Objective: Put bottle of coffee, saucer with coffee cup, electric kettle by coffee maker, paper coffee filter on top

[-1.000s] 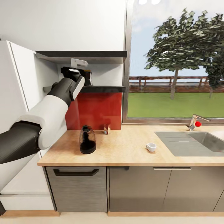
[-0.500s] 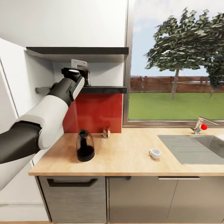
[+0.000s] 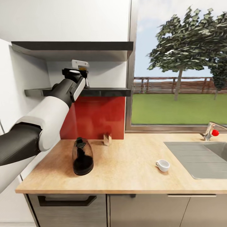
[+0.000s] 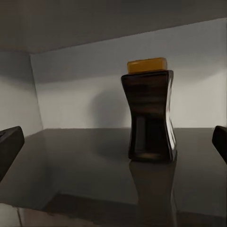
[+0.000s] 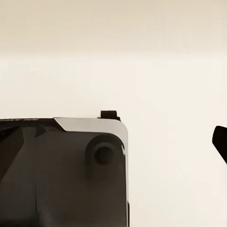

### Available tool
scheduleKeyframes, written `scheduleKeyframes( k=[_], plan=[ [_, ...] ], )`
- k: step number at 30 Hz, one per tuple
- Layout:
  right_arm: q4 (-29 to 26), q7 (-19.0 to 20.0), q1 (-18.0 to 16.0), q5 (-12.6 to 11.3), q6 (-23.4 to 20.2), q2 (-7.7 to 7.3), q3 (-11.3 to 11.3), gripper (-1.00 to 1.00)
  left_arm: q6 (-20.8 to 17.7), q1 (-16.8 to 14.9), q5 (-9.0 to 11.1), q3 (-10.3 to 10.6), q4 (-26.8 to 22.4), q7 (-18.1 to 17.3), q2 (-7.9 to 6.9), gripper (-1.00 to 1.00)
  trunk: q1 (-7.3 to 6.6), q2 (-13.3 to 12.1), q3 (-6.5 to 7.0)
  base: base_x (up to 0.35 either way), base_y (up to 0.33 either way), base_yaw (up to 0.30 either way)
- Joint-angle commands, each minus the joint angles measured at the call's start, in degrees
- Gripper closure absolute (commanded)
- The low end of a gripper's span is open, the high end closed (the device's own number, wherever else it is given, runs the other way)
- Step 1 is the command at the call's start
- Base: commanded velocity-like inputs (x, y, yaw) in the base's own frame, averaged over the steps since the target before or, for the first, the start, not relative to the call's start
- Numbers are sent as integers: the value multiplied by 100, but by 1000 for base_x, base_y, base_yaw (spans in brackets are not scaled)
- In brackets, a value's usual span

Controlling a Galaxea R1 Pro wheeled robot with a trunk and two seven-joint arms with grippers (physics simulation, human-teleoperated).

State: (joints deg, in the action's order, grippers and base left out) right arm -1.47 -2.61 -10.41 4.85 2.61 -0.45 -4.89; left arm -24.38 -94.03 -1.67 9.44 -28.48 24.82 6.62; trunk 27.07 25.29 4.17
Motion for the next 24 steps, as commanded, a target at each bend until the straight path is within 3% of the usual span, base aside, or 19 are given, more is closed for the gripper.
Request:
scheduleKeyframes(
  k=[1, 9, 14, 18, 24],
  plan=[
    [7, -12, 2, 51, 20, 1, -48, -100, -44, -2, -19, 30, -13, 22, -3, -100, 3, 4, -2, 85, 0, 0],
    [7, -12, 65, 51, 20, 1, -48, -100, -90, -143, 6, 56, 9, -56, -8, -100, 3, 4, -2, 22, 0, 0],
    [7, -12, 86, 51, 20, 1, -48, -100, -545, -601, 386, 58, 55, -149, -78, -100, 3, 4, -2, 1, 0, 0],
    [7, -14, 126, 51, 20, 1, -48, -100, -617, -733, 501, 55, 94, -247, -186, -100, 3, 4, -2, 0, 0, 0],
    [7, -17, 150, 51, 20, 1, -48, -100, -622, -685, 505, 50, 81, -408, -232, -100, 3, 4, -2, 0, 0, 0]
  ],
)
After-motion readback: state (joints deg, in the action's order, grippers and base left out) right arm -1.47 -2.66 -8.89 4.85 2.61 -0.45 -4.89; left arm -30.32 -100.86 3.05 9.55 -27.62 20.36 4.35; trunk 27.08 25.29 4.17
